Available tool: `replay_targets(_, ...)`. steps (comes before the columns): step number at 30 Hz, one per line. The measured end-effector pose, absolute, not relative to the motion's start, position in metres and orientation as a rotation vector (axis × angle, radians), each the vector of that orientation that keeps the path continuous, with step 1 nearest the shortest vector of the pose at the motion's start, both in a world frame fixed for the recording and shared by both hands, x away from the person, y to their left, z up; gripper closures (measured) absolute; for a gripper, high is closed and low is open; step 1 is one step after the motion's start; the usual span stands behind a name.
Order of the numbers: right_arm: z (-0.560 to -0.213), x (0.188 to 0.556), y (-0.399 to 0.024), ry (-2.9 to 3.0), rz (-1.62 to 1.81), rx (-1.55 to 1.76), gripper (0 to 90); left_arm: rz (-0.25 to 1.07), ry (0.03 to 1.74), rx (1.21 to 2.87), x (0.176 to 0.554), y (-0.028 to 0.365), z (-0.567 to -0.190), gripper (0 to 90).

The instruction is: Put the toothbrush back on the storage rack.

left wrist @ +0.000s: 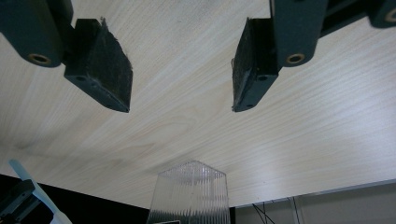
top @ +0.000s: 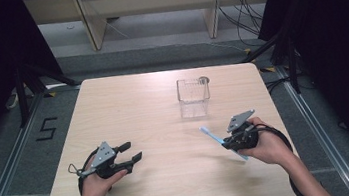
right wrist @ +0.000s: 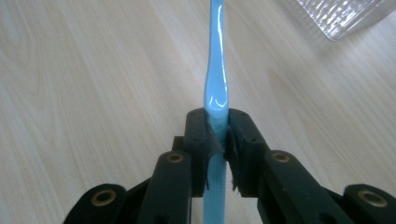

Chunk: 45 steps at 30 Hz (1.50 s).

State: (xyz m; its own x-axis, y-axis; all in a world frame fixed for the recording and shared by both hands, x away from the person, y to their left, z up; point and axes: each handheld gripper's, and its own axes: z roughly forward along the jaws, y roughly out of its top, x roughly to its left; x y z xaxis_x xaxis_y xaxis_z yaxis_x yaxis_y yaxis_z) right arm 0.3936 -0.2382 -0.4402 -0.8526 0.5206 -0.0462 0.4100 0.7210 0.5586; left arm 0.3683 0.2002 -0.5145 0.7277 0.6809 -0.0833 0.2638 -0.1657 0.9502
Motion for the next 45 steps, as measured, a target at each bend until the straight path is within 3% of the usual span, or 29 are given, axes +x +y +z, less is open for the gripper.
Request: replay_targets(45,-0.422,0.401,-0.257,2.038,1.418,1.051,79.1,0.446,0.763,1.752,0.368,0.203,-0.513,37.8)
